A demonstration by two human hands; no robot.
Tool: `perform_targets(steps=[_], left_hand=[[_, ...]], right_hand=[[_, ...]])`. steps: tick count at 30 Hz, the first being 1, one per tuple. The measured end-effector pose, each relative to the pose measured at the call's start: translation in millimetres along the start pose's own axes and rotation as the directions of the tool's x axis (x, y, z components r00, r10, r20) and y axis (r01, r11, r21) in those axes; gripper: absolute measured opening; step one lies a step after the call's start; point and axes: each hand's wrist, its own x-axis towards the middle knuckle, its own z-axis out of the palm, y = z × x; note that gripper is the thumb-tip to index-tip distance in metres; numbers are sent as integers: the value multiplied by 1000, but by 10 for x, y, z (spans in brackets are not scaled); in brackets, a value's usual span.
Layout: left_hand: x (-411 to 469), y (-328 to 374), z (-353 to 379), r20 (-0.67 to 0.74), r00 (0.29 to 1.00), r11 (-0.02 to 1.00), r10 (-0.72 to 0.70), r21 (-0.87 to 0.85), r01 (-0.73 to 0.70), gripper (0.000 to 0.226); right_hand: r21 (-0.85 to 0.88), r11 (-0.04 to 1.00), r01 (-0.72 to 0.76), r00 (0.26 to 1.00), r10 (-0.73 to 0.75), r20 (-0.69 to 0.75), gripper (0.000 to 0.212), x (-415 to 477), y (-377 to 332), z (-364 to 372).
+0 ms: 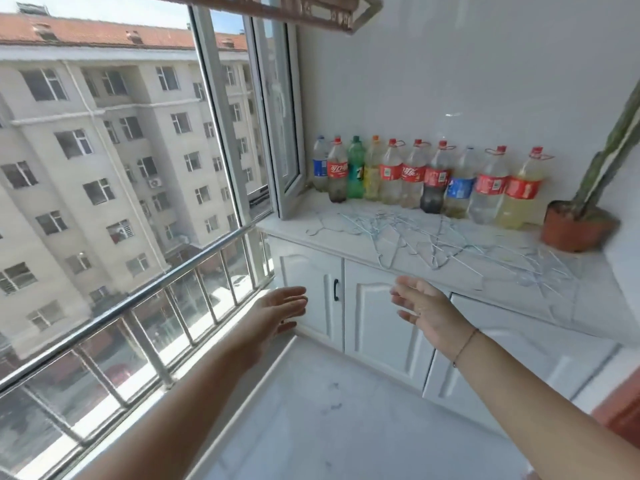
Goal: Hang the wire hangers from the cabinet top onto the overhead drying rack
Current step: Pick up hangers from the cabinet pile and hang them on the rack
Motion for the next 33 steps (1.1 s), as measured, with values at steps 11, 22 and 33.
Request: perform_targets(steps=[11,22,33], left_hand=[[1896,17,856,213,974,997,-80,28,76,30],[3605,-222,2324,276,941,981,-196,54,188,25],[4494,-865,3371,332,850,910,-409,76,408,25]], right_hand=[[87,996,-24,960,48,-274,12,1063,-148,-1042],[319,934,-158,889,276,-366,5,2337,159,-2593],[556,798,-231,744,514,-428,15,3300,654,-3546]])
